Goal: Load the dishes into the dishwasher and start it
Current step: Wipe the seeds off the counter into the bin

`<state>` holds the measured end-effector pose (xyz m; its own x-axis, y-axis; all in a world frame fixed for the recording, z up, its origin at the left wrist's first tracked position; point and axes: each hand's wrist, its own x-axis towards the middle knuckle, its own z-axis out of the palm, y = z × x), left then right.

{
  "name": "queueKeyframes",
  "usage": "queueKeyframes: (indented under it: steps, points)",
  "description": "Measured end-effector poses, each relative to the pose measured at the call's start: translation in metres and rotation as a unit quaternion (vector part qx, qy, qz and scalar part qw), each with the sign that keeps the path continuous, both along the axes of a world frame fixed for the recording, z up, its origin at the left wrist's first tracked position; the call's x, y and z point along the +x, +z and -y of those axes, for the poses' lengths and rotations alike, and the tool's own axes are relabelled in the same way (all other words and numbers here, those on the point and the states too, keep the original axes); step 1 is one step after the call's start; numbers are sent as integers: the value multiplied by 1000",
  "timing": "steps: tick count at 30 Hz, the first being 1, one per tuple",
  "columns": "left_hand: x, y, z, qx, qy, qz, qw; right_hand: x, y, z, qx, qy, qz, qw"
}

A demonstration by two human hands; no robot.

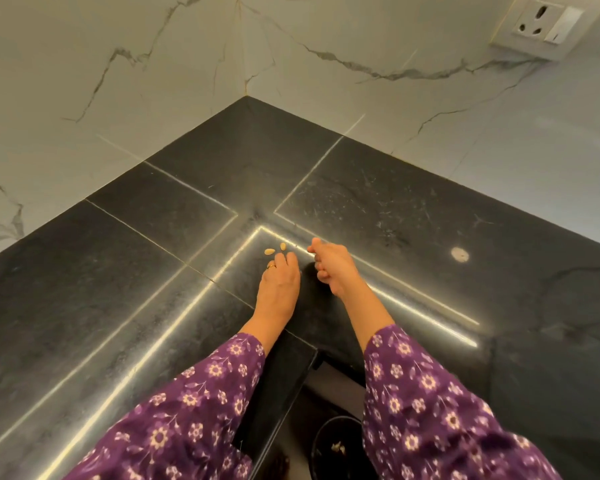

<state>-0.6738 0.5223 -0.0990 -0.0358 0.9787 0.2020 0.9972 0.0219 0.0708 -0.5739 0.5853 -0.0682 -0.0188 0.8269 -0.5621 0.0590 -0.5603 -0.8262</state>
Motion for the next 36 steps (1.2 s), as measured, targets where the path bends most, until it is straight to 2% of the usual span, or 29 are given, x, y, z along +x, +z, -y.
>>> queueKeyframes:
  steps: [2, 4, 6, 8, 10, 12, 14, 18, 24, 25, 27, 28, 30, 32, 36]
  points:
    - [-1, -1, 0, 10, 11, 3, 1000, -11, -1, -12, 80, 51, 104, 990]
    - [-3, -3, 0, -23, 38, 32, 998, -19, -4, -20, 147, 102, 206, 962]
    - [-9, -8, 0, -9, 43, 79, 996, -27, -8, -23, 177, 146, 273, 934]
    - [-16, -11, 0, -21, 41, 195, 980, -35, -12, -25, 203, 164, 306, 915]
    - [-25, -12, -1, -14, 68, 356, 932, -42, -15, -25, 220, 175, 335, 900]
    - [-36, -11, -7, 32, 105, 428, 897, -47, -16, -24, 229, 180, 352, 890]
    - [-48, -7, -17, 48, 108, 411, 904, -49, -17, -25, 220, 185, 362, 887]
    - [-63, -2, -37, -28, 53, 338, 939, -48, -16, -26, 216, 230, 366, 876]
    - [-61, 3, -46, -77, -4, 229, 970, -33, -19, -21, 215, 201, 284, 912]
    - [-59, 3, -45, -80, -5, 214, 974, -29, -18, -17, 201, 184, 237, 932]
    - [-55, 1, -43, -96, 6, 186, 978, -23, -17, -7, 123, 107, 72, 984]
    - [-52, 1, -42, -109, 19, 181, 977, -18, -16, -1, 75, 54, -10, 996]
    - [-43, 3, -37, -132, 53, 212, 967, -6, -15, 15, 7, -31, -137, 990]
    - [-33, 7, -26, -145, 86, 288, 943, 7, -13, 34, -10, -68, -206, 976]
    - [-3, 16, 34, -93, 80, 443, 888, 39, -8, 88, 40, -69, -176, 981]
